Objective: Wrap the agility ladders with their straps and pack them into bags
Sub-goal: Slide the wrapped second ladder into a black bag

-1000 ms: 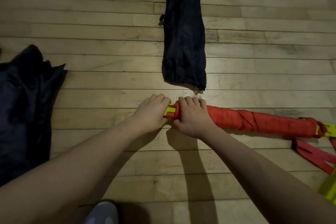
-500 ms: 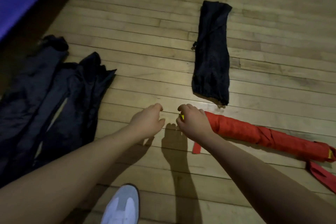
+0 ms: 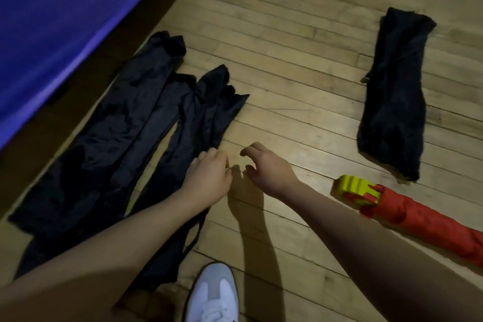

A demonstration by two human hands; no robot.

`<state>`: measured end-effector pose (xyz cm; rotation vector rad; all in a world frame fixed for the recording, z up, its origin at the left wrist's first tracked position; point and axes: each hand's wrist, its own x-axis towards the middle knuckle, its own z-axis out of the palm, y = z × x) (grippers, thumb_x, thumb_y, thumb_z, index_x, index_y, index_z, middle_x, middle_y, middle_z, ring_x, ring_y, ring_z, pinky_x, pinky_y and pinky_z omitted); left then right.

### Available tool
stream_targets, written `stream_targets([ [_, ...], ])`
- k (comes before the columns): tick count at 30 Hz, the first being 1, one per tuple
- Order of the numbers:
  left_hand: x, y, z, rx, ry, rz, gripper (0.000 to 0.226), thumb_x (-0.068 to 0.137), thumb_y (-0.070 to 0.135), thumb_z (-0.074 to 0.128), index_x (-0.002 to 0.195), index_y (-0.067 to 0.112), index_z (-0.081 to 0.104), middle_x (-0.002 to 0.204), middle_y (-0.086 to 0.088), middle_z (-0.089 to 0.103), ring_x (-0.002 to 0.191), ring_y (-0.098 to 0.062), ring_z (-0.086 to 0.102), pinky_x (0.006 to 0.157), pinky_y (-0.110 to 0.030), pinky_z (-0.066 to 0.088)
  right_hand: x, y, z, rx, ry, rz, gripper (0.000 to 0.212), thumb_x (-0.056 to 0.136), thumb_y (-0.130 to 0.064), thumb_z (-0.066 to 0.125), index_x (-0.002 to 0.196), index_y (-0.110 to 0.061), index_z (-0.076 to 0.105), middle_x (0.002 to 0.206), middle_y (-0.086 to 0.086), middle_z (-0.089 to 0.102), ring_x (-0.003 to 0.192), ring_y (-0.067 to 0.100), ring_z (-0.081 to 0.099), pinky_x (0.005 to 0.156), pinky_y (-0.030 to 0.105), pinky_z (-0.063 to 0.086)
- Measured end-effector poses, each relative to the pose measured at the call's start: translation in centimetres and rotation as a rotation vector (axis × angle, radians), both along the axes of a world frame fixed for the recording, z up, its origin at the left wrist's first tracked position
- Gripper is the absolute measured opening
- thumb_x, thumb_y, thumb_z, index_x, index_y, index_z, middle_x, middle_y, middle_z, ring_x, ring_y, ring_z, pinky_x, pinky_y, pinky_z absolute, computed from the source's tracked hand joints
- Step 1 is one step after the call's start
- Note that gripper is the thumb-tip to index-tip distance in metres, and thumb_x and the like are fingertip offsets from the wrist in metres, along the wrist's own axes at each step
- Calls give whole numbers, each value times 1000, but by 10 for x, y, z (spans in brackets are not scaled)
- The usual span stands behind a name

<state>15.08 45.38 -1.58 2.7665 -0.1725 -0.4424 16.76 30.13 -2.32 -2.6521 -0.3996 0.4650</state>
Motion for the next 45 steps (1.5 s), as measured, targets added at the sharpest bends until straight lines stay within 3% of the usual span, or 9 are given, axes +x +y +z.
stream_targets([
  [5,-5,33,-18,164,-57,108,34,93,27,53,122,12,43,122,-7,41,115,-26,38,97,-35,32,15,51,-24,65,52,206,60,92,-11,48,149,-22,31,154,-1,29,131,24,42,98,37,44],
  [10,-10,52,-32,167,86,99,56,95,32,54,141,10,30,138,-8,37,128,-25,35,105,-35,30,14,65,-42,-219,-2,396,63,99,-22,41,154,-21,10,155,2,28,129,27,37,102,36,32],
  [16,-9,54,-33,116,100,9,30,97,10,45,126,10,51,127,-7,50,114,-23,49,87,-36,46,8,61,-47,-208,-198,392,31,84,-10,62,115,-9,61,107,13,59,94,33,58,78,38,43],
  [19,-8,48,-30,19,3,17,26,97,11,46,119,9,59,118,-6,55,108,-24,51,84,-36,45,6,56,-44,-240,-238,348,22,69,-14,76,90,-13,70,84,6,62,75,27,61,66,31,44],
  [25,-8,42,-24,238,-70,74,28,96,31,50,119,15,52,121,-4,49,114,-24,42,95,-31,33,8,31,-35,-209,-242,112,19,83,-6,59,101,-6,64,99,14,57,86,35,58,70,36,40],
  [32,21,29,0,24,-242,101,21,98,26,49,108,12,61,105,-4,56,98,-22,52,63,-30,34,12,48,-25,44,-115,-86,19,93,-14,47,113,-15,46,100,5,65,97,26,61,100,37,34],
  [38,27,10,8,-5,-225,43,27,97,28,49,119,18,63,117,-1,58,110,-22,47,85,-30,36,19,33,-6,118,-256,-197,47,89,-12,52,133,-22,38,109,1,63,96,24,59,82,37,34],
  [41,25,-2,12,-26,-216,48,34,96,34,52,125,17,57,121,-1,56,114,-22,45,94,-32,35,15,5,-7,4,-360,-149,20,95,-13,47,110,-20,58,96,-2,65,92,23,59,76,33,28],
  [45,7,-29,11,-20,-191,-10,50,91,43,55,130,15,40,124,-3,48,116,-24,43,99,-35,33,2,-42,4,17,-426,-293,20,95,-6,46,106,-15,60,95,1,66,89,25,59,85,36,28],
])
